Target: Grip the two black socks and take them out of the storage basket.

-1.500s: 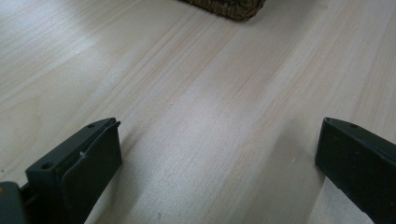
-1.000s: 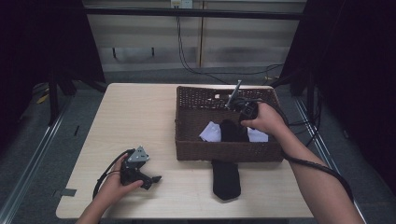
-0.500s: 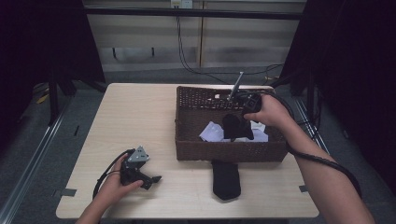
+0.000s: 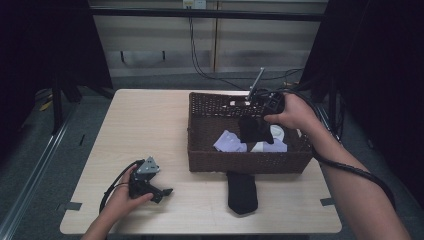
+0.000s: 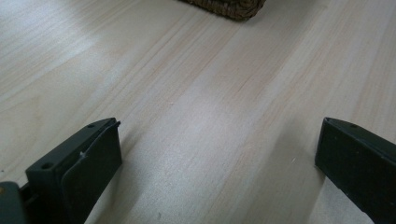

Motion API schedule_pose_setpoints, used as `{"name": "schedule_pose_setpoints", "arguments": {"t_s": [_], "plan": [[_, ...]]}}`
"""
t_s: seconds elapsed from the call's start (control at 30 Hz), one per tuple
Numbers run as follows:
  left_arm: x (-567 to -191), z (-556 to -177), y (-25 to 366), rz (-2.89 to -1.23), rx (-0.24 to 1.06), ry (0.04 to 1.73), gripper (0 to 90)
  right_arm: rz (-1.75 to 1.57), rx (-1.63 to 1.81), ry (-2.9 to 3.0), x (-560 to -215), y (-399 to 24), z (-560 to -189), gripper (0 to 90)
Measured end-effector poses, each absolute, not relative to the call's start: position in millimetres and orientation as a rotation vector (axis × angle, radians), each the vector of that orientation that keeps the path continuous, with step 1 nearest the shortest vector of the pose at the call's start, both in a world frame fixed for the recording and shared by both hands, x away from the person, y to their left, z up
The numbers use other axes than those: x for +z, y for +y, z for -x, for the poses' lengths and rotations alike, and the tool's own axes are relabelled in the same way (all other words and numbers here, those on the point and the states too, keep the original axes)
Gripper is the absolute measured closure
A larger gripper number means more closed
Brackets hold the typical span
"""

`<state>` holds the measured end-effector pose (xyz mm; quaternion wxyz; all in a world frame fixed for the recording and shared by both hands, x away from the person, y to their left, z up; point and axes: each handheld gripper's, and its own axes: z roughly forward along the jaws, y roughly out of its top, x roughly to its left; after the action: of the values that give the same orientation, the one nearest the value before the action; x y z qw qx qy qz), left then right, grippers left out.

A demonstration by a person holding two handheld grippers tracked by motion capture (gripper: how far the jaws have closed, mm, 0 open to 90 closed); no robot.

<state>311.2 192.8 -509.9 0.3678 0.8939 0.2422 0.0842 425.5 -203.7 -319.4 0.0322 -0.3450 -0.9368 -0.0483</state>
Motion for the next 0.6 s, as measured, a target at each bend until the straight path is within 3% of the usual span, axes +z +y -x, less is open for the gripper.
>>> {"name": "schedule_pose_setpoints", "arguments": {"t_s": [0.6], "plan": [[-509.9,-311.2,192.8,-2.296,0.217,0.622,0.0,0.998,-0.204,-2.932,-285.1,-204.0,-402.4,84.7]]}}
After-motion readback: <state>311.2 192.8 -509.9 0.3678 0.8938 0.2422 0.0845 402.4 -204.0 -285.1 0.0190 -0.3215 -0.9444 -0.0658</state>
